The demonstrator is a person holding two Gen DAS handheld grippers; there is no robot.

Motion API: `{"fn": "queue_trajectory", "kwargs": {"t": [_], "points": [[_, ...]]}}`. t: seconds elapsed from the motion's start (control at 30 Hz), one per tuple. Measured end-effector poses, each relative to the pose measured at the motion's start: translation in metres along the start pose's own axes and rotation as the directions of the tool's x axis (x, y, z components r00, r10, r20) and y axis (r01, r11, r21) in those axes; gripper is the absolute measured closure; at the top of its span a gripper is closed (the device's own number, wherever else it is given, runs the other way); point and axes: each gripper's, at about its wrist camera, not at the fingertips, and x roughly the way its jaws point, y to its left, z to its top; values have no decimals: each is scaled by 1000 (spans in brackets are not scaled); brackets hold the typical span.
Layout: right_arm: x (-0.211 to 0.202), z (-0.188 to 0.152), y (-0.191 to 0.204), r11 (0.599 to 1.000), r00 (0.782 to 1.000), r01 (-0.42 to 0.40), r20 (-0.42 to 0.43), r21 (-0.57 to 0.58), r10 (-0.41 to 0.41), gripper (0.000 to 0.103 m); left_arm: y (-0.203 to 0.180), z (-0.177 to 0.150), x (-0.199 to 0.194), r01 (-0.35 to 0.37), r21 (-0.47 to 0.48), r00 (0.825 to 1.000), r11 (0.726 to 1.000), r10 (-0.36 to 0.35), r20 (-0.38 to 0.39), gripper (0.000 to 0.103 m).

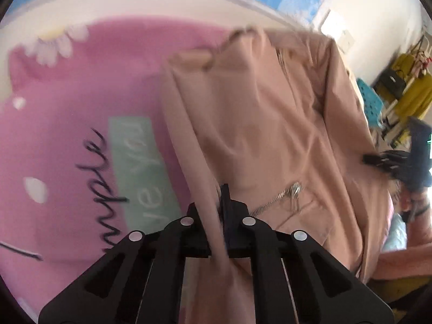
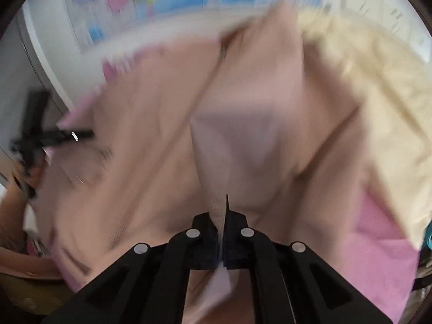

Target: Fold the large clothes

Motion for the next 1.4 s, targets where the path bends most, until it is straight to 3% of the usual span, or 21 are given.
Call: {"fn": "queue_trajectory", "kwargs": {"t": [0.07, 0.13, 0.23, 0.33, 0.43, 0.5, 0.53, 0.57, 0.63, 0.7, 0.8, 0.87, 0.93, 1.0, 1.1, 1.17, 1.2, 1.23, 1.27, 1.3, 1.4], "points": [[-52, 9, -19, 999, 992, 38, 116, 34, -41, 101, 0, 5, -17, -13, -16, 999, 1000, 14, 53, 100], [-112, 15, -50, 986, 963, 133, 222, 96, -152, 101, 2, 12, -33, -21, -31, 996, 999, 24, 86, 101], [-161, 20, -107, 945, 917, 240, 268, 220, -295, 101, 5, 25, -59, -79, -40, 984, 996, 84, 158, 101], [-160, 22, -149, 866, 860, 413, 194, 281, -472, 101, 14, 21, -69, -145, -45, 969, 988, 151, 196, 101], [-120, 13, -189, 813, 849, 495, 27, 305, -527, 99, 20, 15, -52, -197, -11, 972, 980, 197, 130, 97], [-72, 9, -213, 782, 827, 560, -143, 274, -543, 91, 20, 14, -39, -175, 8, 981, 985, 173, 89, 60], [-60, 10, -217, 776, 819, 573, -176, 263, -545, 89, 20, 17, -33, -176, 7, 982, 984, 175, 76, 49], [-54, 11, -217, 788, 828, 560, -191, 257, -527, 88, 20, 19, -30, -183, 9, 980, 983, 182, 76, 46], [-61, 22, -206, 800, 844, 535, -130, 272, -520, 50, 17, 31, -34, -185, 29, 977, 982, 181, 109, 43], [-91, 46, -177, 829, 847, 495, 67, 260, -527, 31, 14, 47, -42, -190, 42, 971, 981, 182, 158, 28], [-98, 77, -120, 913, 886, 388, 222, 126, -407, 29, 8, 75, -39, -173, 74, 969, 982, 156, 194, 21], [-77, 99, -86, 931, 903, 364, 248, -4, -352, 25, 3, 96, -19, -148, 115, 979, 982, 129, 160, 18], [-43, 120, -54, 919, 911, 374, 233, -124, -339, 25, -2, 109, 5, -120, 135, 989, 983, 107, 103, 18], [-1, 140, -21, 860, 898, 430, 233, -275, -374, 25, -2, 119, 38, -54, 136, 999, 989, 54, 4, 18], [51, 163, -2, 791, 881, 472, 186, -389, -435, 25, 3, 124, 89, -14, 105, 987, 994, 30, -159, 18], [76, 175, -17, 783, 875, 477, 131, -401, -466, 25, 7, 122, 112, -6, 73, 973, 997, 23, -231, 25], [87, 179, -20, 781, 876, 467, 100, -414, -471, 34, 8, 121, 116, 1, 66, 972, 998, 15, -236, 49], [91, 179, -19, 780, 877, 460, 83, -424, -473, 61, 7, 120, 120, 8, 64, 972, 998, 7, -235, 63], [95, 181, -24, 787, 880, 448, 57, -424, -471, 70, 6, 118, 122, 6, 68, 973, 998, 9, -230, 90], [93, 182, -28, 811, 894, 422, 41, -405, -445, 76, 5, 118, 121, -2, 71, 976, 997, 18, -216, 100], [65, 190, -34, 858, 921, 386, 97, -338, -377, 88, 3, 124, 93, -71, 82, 994, 994, 77, -75, 101]]}}
